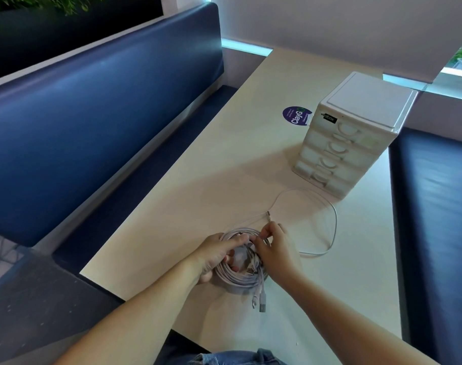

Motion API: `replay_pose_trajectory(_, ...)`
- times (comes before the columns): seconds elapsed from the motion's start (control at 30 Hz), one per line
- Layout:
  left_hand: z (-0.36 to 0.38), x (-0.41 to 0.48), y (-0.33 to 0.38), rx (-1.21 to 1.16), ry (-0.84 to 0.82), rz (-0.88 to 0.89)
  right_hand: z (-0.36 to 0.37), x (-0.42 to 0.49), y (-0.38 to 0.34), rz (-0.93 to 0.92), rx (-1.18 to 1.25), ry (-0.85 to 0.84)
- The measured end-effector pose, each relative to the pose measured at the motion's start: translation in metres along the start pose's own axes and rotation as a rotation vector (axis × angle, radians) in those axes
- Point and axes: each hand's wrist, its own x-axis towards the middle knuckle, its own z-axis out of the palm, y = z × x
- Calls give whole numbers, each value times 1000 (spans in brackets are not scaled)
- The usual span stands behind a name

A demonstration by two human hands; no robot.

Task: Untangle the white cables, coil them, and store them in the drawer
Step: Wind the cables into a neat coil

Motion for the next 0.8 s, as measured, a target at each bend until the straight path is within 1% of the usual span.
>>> replay_pose_trajectory(0.13,1,7,-5,24,79,22,-6,-1,11,-16,161,-73)
replay_pose_trajectory(0.2,2,11,-6,35,109,26,-8,-2,18,-10,201,-113)
replay_pose_trajectory(0.4,2,16,-8,23,89,16,-8,-3,18,155,314,-42)
replay_pose_trajectory(0.5,1,15,-9,46,101,40,-8,0,17,214,340,-91)
replay_pose_trajectory(0.57,1,14,-9,50,111,43,-9,1,15,152,210,-83)
replay_pose_trajectory(0.63,2,14,-10,32,102,46,-10,-2,11,50,61,-49)
replay_pose_trajectory(0.67,2,14,-10,23,101,52,-10,-5,10,-3,24,-24)
replay_pose_trajectory(0.73,2,14,-10,25,112,63,-10,-10,8,-75,21,-4)
replay_pose_trajectory(0.8,1,15,-10,28,117,68,-11,-13,7,-87,21,-32)
